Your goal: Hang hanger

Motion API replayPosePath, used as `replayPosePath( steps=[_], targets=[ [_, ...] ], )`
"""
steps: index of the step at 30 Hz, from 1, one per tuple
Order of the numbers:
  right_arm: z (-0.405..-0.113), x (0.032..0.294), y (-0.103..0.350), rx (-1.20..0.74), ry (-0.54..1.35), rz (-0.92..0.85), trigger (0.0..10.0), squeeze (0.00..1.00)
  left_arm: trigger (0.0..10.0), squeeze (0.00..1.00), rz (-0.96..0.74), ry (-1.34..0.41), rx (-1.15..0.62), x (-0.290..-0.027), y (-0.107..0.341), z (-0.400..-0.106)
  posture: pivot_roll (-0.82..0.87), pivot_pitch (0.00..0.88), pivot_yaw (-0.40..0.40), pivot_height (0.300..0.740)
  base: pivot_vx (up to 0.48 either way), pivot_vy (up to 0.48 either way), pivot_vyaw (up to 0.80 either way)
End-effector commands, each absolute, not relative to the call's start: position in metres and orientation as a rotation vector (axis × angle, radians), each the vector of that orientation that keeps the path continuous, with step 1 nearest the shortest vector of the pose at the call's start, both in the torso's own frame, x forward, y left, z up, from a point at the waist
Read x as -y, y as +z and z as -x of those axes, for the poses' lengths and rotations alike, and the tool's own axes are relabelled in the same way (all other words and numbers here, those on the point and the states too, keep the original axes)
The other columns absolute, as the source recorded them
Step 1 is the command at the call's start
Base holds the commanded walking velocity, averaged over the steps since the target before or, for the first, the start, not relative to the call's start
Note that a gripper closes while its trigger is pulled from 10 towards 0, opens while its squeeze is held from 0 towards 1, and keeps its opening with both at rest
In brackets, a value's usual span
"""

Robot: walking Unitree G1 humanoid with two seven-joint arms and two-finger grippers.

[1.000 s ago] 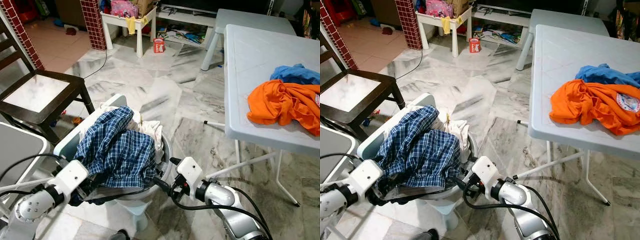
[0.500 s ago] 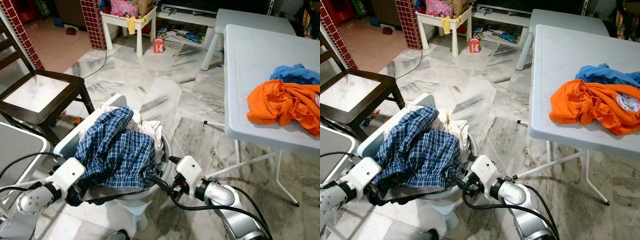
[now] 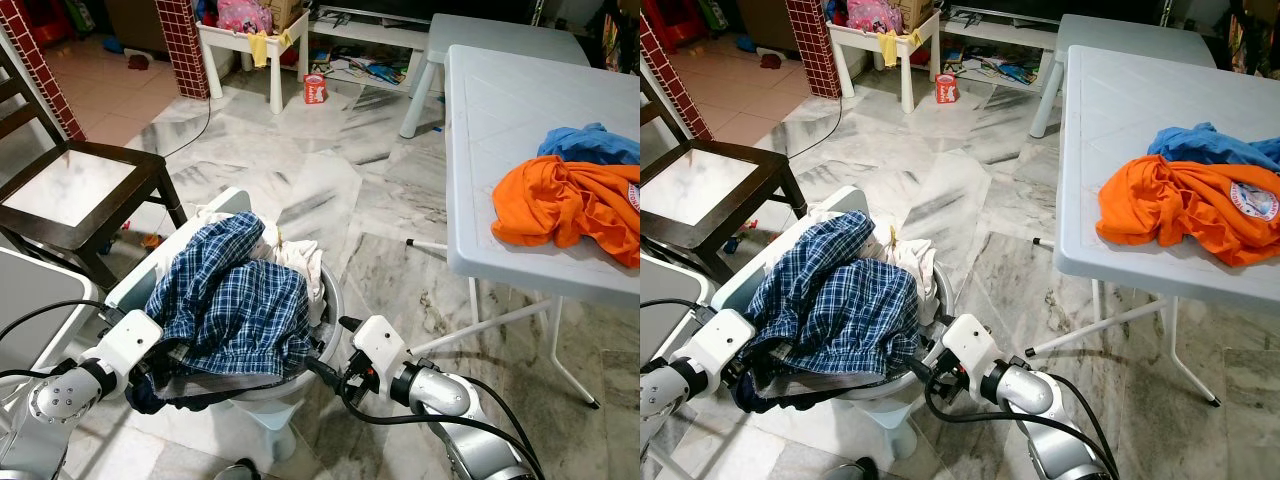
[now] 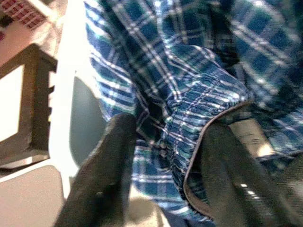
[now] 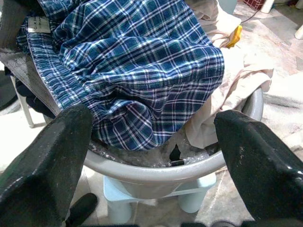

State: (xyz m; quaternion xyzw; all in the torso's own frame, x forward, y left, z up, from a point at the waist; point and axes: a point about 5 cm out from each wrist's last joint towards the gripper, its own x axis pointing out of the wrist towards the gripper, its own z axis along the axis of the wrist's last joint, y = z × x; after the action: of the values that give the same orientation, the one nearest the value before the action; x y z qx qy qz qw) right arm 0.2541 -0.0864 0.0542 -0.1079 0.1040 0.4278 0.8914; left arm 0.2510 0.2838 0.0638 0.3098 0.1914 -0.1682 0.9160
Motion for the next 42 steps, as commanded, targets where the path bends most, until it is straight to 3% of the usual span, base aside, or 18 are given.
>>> replayPosePath(
  steps=[1,15,22,30,37,40,42],
  targets=[
    [-0.253,0.086,0.056,-0.212,0.887,0.225,10.0,0.0,0.0,0.0,-0.65,-0.298,-0.416,-0.294,0.065,-0.25,0.03,0.158,-0.02,0.74,0.0,0.0,0.0],
    [-0.254,0.085,0.056,-0.212,0.889,0.227,10.0,0.0,0.0,0.0,-0.603,-0.129,-0.352,-0.307,0.076,-0.257,0.04,0.158,-0.022,0.74,0.0,0.0,0.0],
    [-0.257,0.084,0.056,-0.209,0.884,0.23,10.0,0.0,0.0,0.0,-0.424,0.062,-0.155,-0.31,0.109,-0.275,0.04,0.147,-0.027,0.74,0.0,0.0,0.0],
    [-0.26,0.084,0.058,-0.2,0.874,0.231,10.0,0.0,0.0,0.0,-0.31,0.093,-0.062,-0.302,0.126,-0.284,0.05,0.142,-0.029,0.74,0.0,0.0,0.0],
    [-0.268,0.081,0.067,-0.157,0.837,0.2,10.0,0.0,0.0,0.0,-0.2,0.053,0.049,-0.275,0.151,-0.3,0.06,0.126,-0.038,0.74,0.0,0.0,0.0],
    [-0.279,0.067,0.088,-0.092,0.855,0.143,10.0,0.0,0.0,0.0,-0.043,-0.042,0.153,-0.227,0.174,-0.321,0.06,0.109,-0.046,0.74,0.0,0.0,0.0],
    [-0.28,0.064,0.092,-0.081,0.865,0.133,10.0,0.0,0.0,0.0,-0.01,-0.067,0.165,-0.216,0.177,-0.324,0.06,0.108,-0.047,0.74,0.0,0.0,0.0]
  ],
)
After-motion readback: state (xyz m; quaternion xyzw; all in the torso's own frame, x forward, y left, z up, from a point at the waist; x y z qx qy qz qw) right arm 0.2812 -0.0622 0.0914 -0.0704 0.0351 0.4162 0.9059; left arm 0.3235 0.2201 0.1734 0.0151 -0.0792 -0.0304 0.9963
